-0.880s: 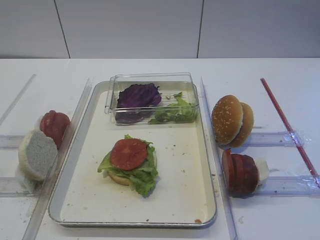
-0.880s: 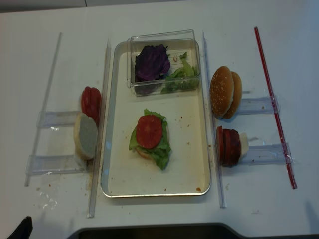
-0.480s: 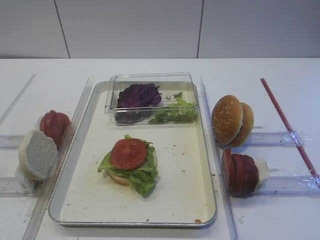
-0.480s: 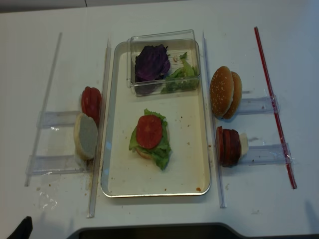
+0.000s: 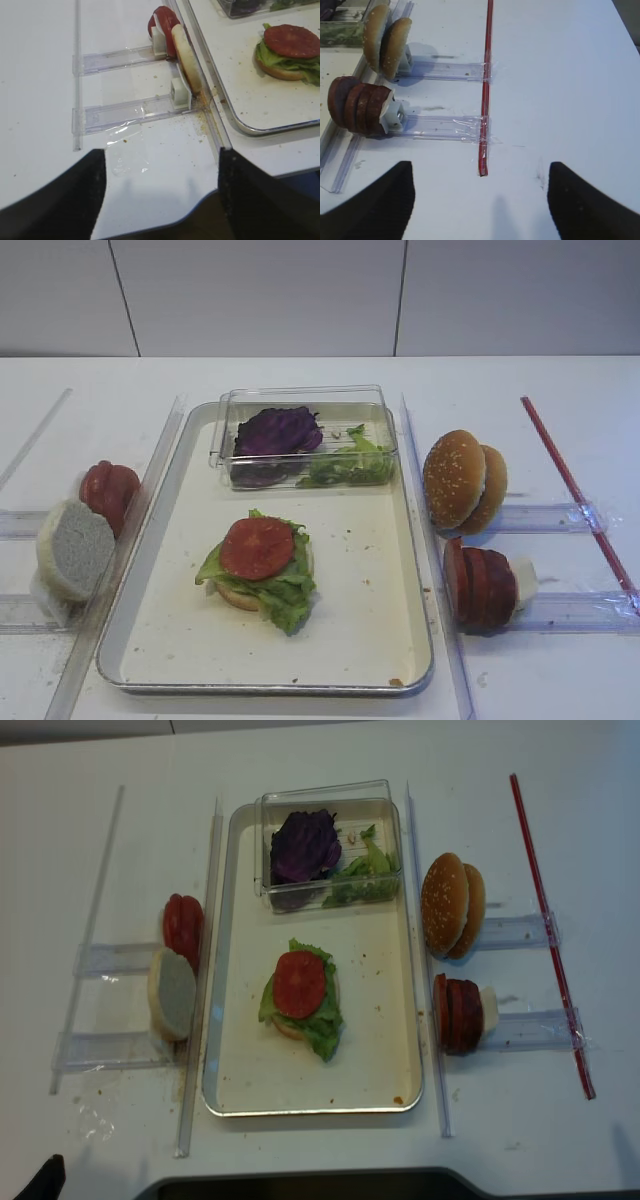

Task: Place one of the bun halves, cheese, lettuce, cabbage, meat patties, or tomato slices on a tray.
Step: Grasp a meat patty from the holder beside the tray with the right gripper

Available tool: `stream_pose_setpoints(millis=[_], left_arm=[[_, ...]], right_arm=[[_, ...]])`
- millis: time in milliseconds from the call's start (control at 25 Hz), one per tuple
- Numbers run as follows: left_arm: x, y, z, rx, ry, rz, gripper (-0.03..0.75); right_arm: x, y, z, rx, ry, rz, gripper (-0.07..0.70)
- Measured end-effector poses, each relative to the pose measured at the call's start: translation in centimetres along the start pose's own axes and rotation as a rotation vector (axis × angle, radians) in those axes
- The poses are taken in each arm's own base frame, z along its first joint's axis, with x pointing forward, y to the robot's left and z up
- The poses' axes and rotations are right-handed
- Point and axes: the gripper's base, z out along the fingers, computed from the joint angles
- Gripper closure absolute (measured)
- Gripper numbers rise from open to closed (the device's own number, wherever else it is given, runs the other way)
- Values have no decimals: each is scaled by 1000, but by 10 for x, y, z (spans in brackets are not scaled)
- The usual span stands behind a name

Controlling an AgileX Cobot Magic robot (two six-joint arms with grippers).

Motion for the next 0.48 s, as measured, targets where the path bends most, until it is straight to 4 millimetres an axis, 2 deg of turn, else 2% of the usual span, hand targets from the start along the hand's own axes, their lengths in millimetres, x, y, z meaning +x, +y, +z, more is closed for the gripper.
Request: stream_pose_setpoints(millis=[480], left_arm=[[0,0,0,0,0,0,276]], right_arm=[[0,0,0,0,0,2,69]])
